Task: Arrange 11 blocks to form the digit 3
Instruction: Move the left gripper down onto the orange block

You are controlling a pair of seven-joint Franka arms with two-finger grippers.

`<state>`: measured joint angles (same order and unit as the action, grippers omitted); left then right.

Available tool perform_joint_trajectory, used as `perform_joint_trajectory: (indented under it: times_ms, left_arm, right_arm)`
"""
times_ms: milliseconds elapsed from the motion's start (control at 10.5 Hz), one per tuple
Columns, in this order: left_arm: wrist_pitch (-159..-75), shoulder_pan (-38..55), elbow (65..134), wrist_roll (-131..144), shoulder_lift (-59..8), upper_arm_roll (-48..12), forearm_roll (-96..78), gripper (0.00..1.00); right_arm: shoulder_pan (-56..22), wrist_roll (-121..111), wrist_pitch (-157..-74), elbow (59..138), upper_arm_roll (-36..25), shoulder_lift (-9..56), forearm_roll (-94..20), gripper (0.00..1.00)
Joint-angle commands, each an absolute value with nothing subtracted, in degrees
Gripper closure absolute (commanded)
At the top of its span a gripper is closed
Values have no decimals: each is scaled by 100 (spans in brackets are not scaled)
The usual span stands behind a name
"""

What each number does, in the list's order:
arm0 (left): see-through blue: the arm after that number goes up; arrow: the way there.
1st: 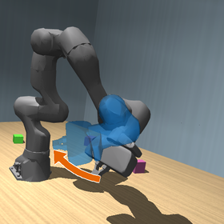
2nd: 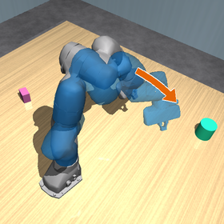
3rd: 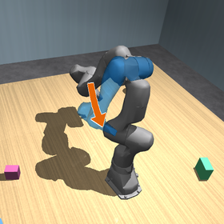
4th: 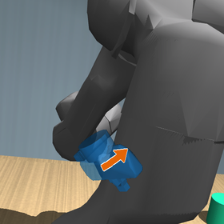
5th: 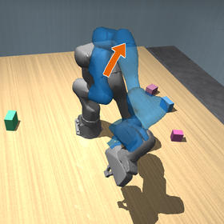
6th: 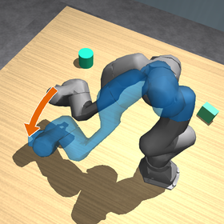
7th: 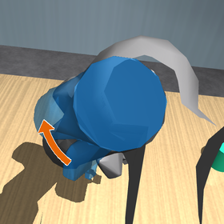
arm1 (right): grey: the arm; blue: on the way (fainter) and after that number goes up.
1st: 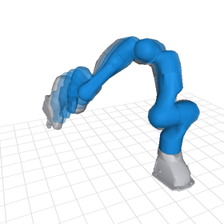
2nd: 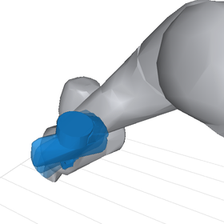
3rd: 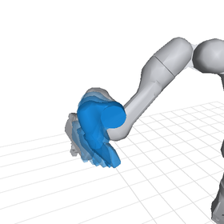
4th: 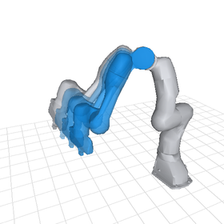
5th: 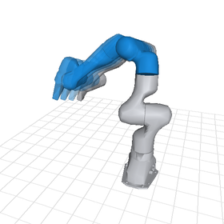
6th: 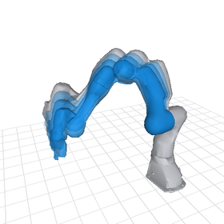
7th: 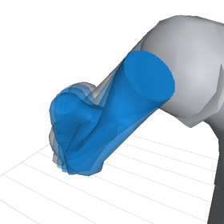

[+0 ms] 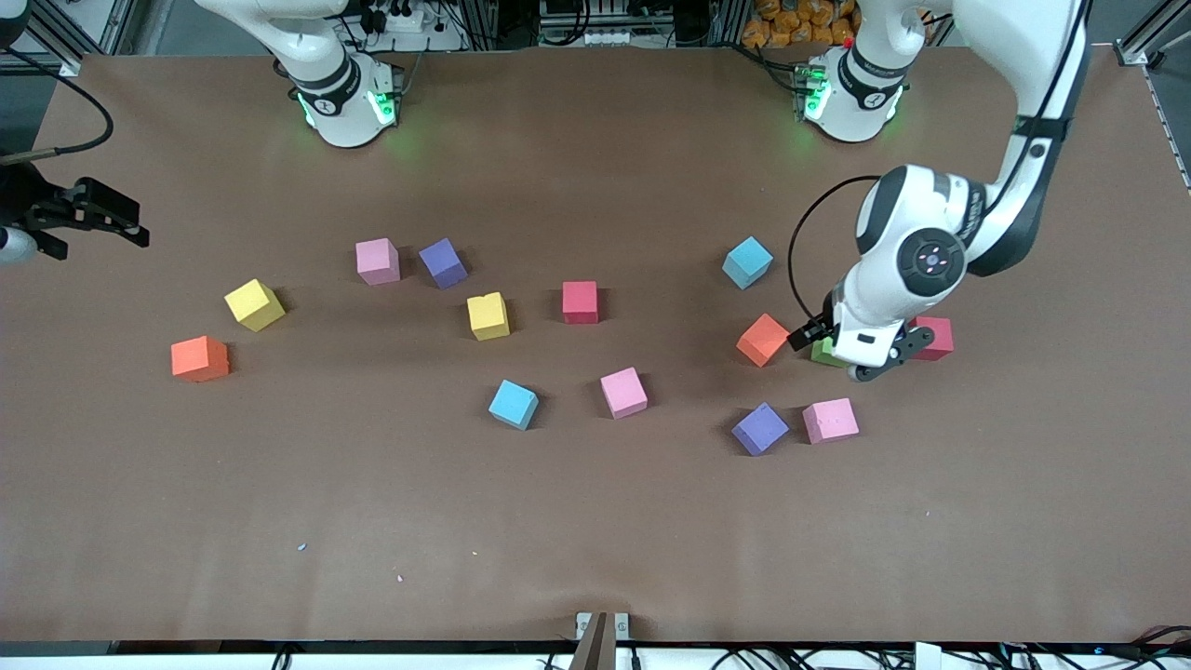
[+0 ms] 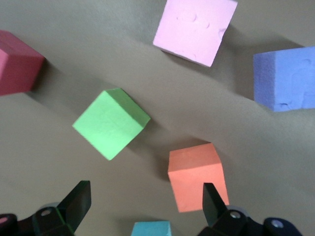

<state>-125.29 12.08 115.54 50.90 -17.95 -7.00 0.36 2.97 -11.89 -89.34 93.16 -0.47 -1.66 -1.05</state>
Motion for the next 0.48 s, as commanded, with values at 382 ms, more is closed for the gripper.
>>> perform_joint_trajectory:
  times_ms: [382]
  left_arm:
    - [-13342,1643,11514,6231,-2636,-677,299,0]
  right_arm:
    - [-288,-916,-8823,9657,53,-273,-193,0]
